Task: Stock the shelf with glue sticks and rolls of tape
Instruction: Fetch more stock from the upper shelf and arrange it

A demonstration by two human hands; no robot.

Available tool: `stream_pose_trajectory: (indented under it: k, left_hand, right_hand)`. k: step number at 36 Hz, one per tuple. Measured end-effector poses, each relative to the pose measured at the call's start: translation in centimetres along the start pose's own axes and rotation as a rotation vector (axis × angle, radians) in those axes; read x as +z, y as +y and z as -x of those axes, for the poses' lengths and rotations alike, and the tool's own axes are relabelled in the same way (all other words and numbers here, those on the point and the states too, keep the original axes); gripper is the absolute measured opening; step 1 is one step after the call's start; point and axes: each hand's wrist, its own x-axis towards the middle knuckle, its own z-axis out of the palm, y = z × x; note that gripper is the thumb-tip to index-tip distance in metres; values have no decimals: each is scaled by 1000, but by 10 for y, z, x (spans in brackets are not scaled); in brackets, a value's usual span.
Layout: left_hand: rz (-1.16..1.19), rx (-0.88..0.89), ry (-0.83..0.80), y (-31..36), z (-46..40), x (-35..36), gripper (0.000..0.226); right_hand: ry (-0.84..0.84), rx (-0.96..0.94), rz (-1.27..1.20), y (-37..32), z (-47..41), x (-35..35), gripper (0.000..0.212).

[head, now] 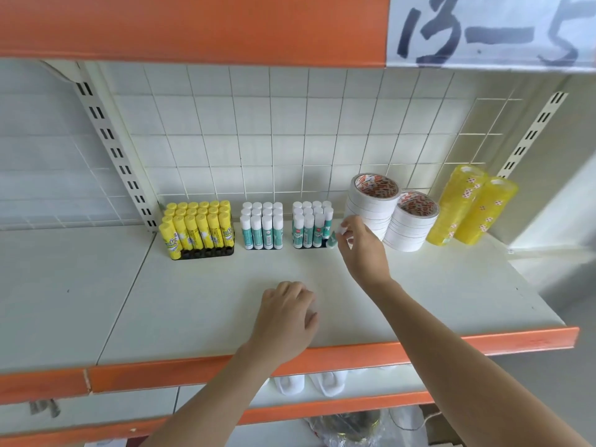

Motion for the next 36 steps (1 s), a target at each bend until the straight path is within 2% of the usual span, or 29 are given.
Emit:
stream_pose_trajectory:
  k: [5, 15, 20, 25, 36]
  left_hand:
    - [-12, 7, 22, 0, 0, 2, 29]
    - [0, -23, -36, -1, 0, 2, 54]
    - [28, -51, -89, -2, -1, 2, 57]
    - [32, -52, -59, -3, -2, 4, 57]
    - [44, -50, -99, -2, -1, 2, 61]
  right_hand:
    - [-18, -16, 29, 4, -7, 8, 13]
    - [-76, -24, 94, 3, -16, 13, 18]
    - [-53, -97, 178, -3, -15, 14, 31]
    - [-5, -184, 254, -6, -18, 11, 35]
    - [-99, -141, 376, -12, -25, 3, 34]
